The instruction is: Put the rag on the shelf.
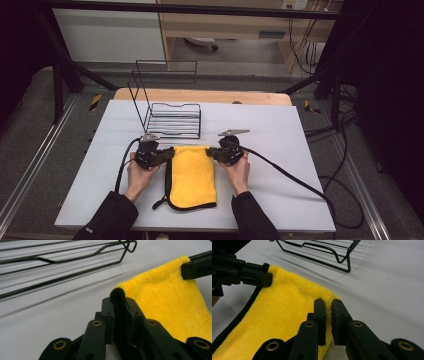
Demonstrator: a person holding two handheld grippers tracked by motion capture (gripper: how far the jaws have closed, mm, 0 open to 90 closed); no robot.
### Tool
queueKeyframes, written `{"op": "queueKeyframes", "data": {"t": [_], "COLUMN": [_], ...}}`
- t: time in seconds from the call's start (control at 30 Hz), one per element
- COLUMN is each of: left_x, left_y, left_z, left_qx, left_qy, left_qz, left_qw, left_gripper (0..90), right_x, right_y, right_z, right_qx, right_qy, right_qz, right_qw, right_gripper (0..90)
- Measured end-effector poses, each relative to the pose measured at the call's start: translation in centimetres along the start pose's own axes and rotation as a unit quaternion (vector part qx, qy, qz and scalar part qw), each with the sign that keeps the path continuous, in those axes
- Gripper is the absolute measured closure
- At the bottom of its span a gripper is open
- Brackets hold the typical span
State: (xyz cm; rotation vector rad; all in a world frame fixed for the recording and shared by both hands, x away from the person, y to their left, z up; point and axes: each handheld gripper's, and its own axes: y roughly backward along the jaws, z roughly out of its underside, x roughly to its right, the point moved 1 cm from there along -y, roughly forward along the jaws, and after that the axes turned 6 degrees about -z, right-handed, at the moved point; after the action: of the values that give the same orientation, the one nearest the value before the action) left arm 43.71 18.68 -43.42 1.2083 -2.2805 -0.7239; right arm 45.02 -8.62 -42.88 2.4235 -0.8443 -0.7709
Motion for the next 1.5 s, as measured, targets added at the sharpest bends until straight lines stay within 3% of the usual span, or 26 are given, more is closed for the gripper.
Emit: {"op": "queueKeyframes", "data": {"t": [0.8,1.27,1.5], "left_x": [1.9,2.9,3.2], "left_y": [4.4,7.0,8.3], "left_z": [-0.7,-1.5,-2.0], "left_qx": [0.064,0.103,0.128], "left_qy": [-0.018,-0.035,-0.034], "left_qz": [0.017,0.025,0.026], "left_qw": [0.9977,0.9937,0.9909], "left_gripper": [79.3,79.4,79.4], "right_x": [-2.8,-4.4,-5.1], "right_y": [3.7,5.8,6.6], "right_z": [-0.2,-1.0,-1.6], "right_qx": [0.063,0.107,0.123], "right_qy": [0.043,0.073,0.088], "right_qz": [-0.004,0.001,0.001], "right_qw": [0.9971,0.9916,0.9884], "right_gripper": [83.7,83.8,83.8]}}
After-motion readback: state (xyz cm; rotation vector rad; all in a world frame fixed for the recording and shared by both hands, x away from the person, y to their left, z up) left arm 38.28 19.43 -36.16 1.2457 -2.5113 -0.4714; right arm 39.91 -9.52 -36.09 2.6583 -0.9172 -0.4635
